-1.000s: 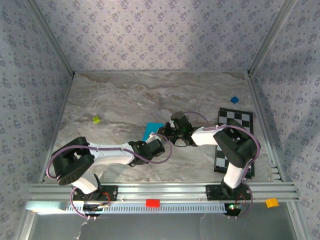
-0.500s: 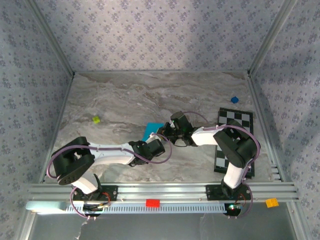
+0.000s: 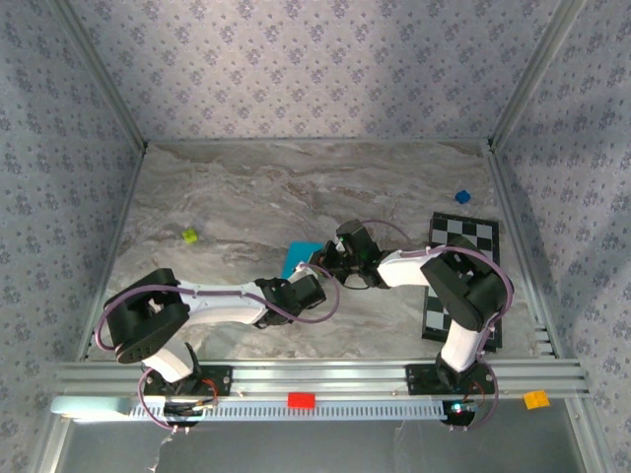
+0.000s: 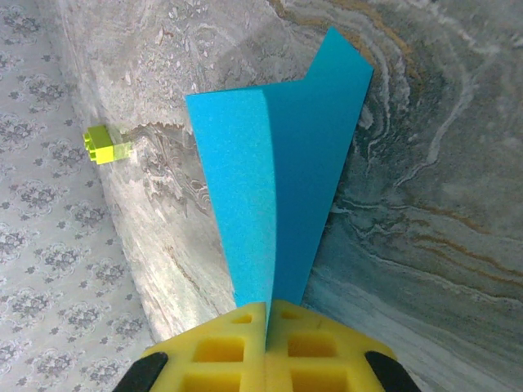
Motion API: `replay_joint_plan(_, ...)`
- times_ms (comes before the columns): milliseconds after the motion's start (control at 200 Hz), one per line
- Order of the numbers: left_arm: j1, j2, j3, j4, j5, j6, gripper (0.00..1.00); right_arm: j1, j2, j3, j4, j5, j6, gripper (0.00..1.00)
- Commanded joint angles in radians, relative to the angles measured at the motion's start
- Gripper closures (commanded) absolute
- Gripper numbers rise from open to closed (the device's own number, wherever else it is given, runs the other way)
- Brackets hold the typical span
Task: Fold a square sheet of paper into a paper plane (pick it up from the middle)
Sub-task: Fold the wing for the fifth time at the center of the table.
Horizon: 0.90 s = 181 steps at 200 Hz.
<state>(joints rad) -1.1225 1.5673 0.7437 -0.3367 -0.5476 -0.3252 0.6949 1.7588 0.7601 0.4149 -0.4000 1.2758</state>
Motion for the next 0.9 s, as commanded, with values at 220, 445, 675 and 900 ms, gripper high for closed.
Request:
replay_joint_plan(220, -0.008, 0.005, -0.006, 0.004, -0.025, 0.000, 0.85, -0.006, -0.025, 0.018, -0.030, -0.006, 0.005, 1.00)
replay_joint_plan(445, -0.008, 0.002, -0.011, 0.001, -0.047, 0.000, 0.80, -0.009, -0.027, 0.021, -0.031, -0.009, 0.002, 1.00)
replay_joint_plan(675, -0.008, 0.004, -0.015, 0.004, -0.043, 0.000, 0.88, -0.008, -0.027, 0.022, -0.037, -0.008, 0.002, 1.00)
replay_joint_plan(900, -0.008, -0.008, -0.015, 0.012, -0.029, 0.010, 0.95, -0.007, -0.031, 0.019, -0.048, -0.008, -0.004, 1.00)
